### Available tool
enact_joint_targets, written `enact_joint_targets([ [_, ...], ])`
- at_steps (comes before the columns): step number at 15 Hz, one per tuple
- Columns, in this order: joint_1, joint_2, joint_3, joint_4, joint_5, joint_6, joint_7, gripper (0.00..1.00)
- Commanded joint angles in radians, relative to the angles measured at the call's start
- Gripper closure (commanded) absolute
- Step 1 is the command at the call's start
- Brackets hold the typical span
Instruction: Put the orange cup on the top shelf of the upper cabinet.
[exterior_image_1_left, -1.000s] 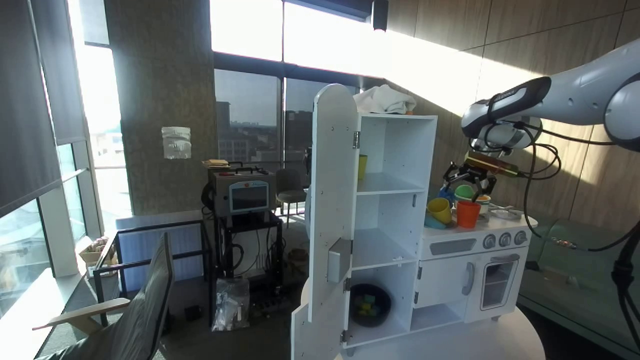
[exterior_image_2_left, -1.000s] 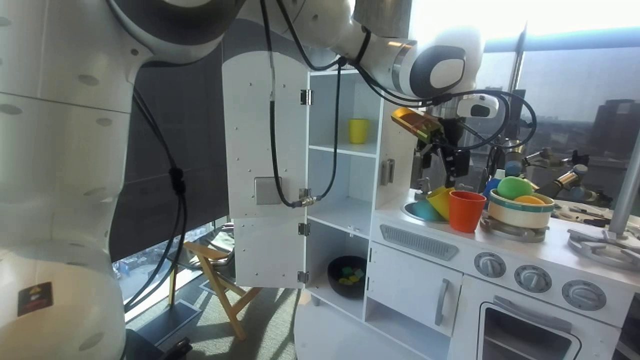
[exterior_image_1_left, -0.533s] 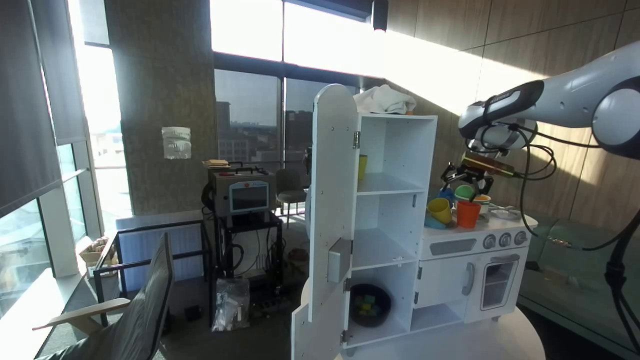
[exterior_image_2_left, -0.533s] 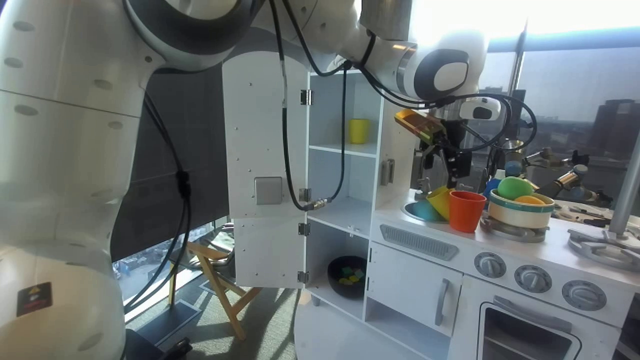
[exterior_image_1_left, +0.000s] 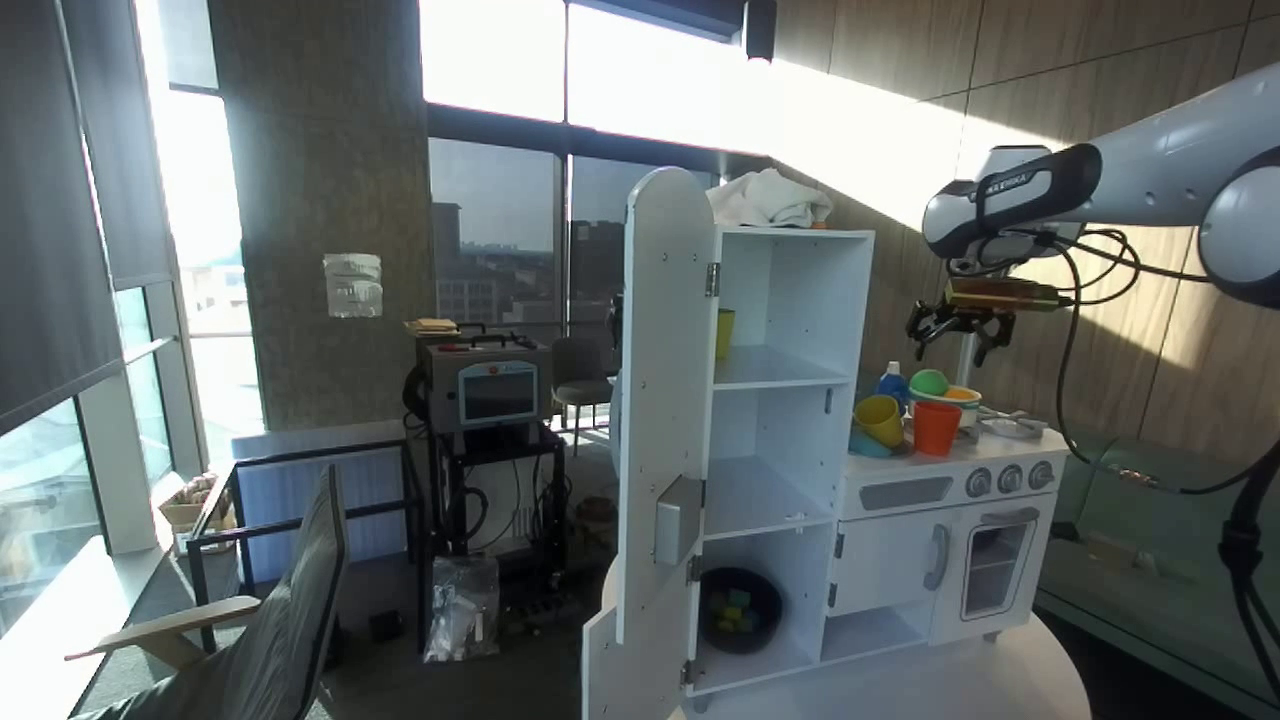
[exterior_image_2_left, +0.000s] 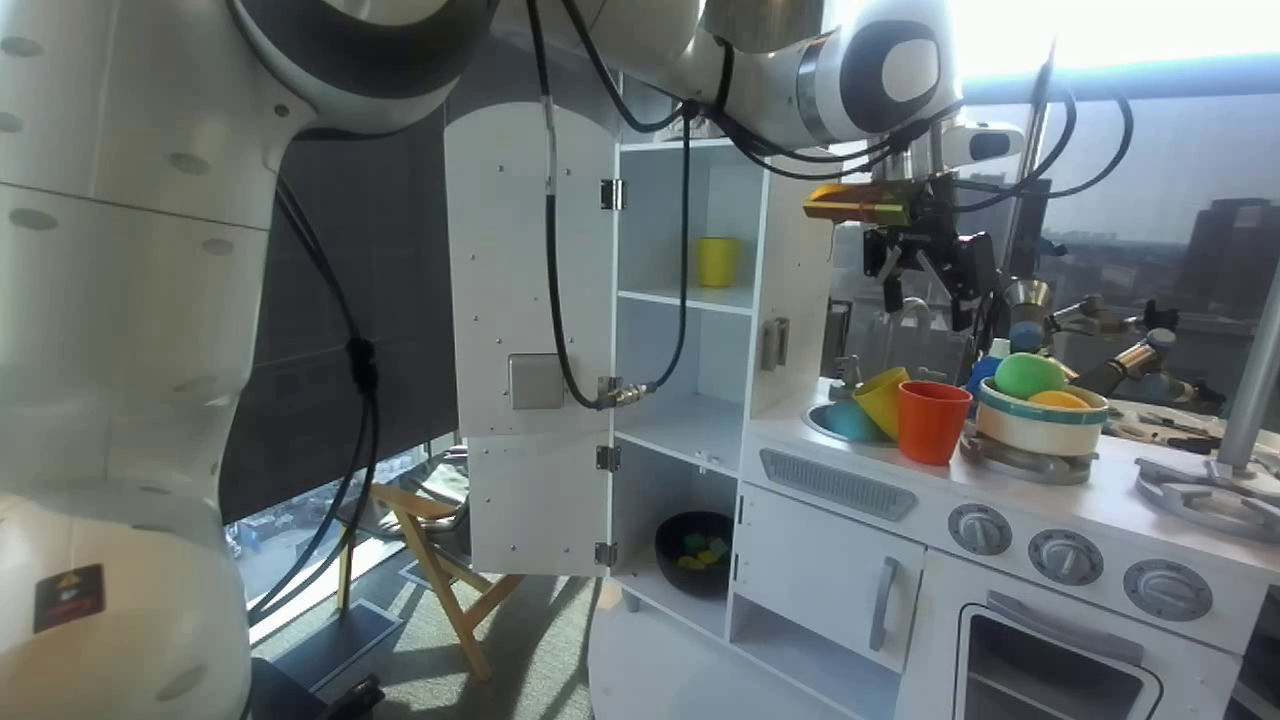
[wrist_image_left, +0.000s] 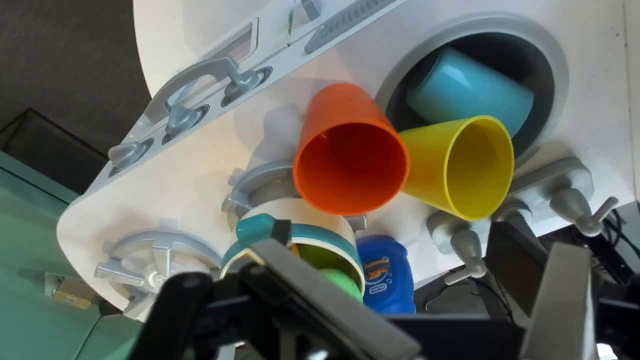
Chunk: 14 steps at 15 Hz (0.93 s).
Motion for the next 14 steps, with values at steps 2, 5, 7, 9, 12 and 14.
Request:
enact_joint_targets([
  [2,0.006,-0.004,0.016,0.064,0.013,-0.132,-0.063,0.00],
  [5,0.008,0.014,0.012,0.081,0.005,-0.132,-0.033,0.00],
  [7,0.000,0.026,0.005,0.088,0.018,-0.135,-0.013,0.00],
  [9,-0.010,0.041,-0.003,0.086,0.027,-0.149,0.021,0.00],
  [12,-0.024,0.067,-0.015,0.083,0.034,-0.146,0.075,0.00],
  [14,-0.030,0.089,-0.019,0.089,0.033,-0.149,0.098,0.00],
])
